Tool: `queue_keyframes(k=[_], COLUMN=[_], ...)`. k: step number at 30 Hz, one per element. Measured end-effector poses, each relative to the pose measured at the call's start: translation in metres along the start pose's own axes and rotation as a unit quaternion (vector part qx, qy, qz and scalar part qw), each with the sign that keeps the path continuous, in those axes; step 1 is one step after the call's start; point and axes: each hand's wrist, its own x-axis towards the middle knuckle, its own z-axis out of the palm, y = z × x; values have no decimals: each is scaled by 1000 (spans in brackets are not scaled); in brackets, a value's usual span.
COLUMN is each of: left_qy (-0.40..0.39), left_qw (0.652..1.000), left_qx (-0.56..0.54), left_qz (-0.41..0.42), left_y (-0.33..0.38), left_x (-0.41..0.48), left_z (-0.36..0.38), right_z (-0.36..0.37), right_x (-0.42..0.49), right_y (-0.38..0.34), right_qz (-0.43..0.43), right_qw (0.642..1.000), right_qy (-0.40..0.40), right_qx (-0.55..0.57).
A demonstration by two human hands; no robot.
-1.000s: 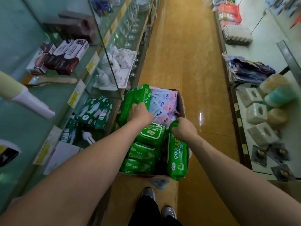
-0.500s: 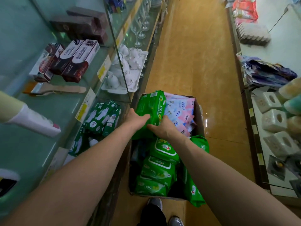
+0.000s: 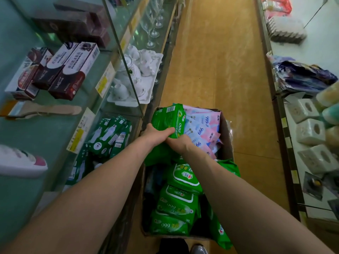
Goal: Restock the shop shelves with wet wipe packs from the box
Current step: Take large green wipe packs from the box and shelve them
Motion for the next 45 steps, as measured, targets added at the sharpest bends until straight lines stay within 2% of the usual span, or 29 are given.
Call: queue_keyframes(k=[5, 9, 15, 20, 23, 26, 28, 31, 37, 40, 45], left_qy=[-14, -35, -57, -141, -162, -135, -123, -121, -145, -173, -210], left_qw=[999, 997, 993, 976, 964, 954, 953, 944, 890, 861, 823], left_qx=[-37, -75, -101, -162, -207, -266, -277, -301, -396, -423, -439], left_qz=[-1, 3, -11, -44, -33, -3, 19, 65, 174, 223, 293], left_y=[5, 18, 63, 110, 135, 163, 182, 212, 264, 288, 317], left_x=[2, -4, -32, -74, -104, -117, -114, -158, -252, -287, -329], left_z=[-1, -2, -9, 2, 22, 45, 63, 81, 122, 146, 190], right_z=[-9, -21, -64, -114, -149, -187, -216, -266, -356, -396, -442], right_x=[-4, -16, -55, -99, -120, -139, -156, -184, -235, -253, -282], right_y=[1, -5, -32, -57, -58, -51, -46, -37, 6, 26, 48], right_qz=[-7, -16, -121, -171, -178, -193, -214, -251, -141, -119, -146], right_qw=[998, 996, 990, 949, 933, 925, 927, 943, 971, 958, 906], right_qy=[-1, -2, 31, 123, 169, 195, 209, 209, 140, 93, 18], right_qx=[69, 84, -70, -236, -264, -264, -225, -64, 136, 243, 396])
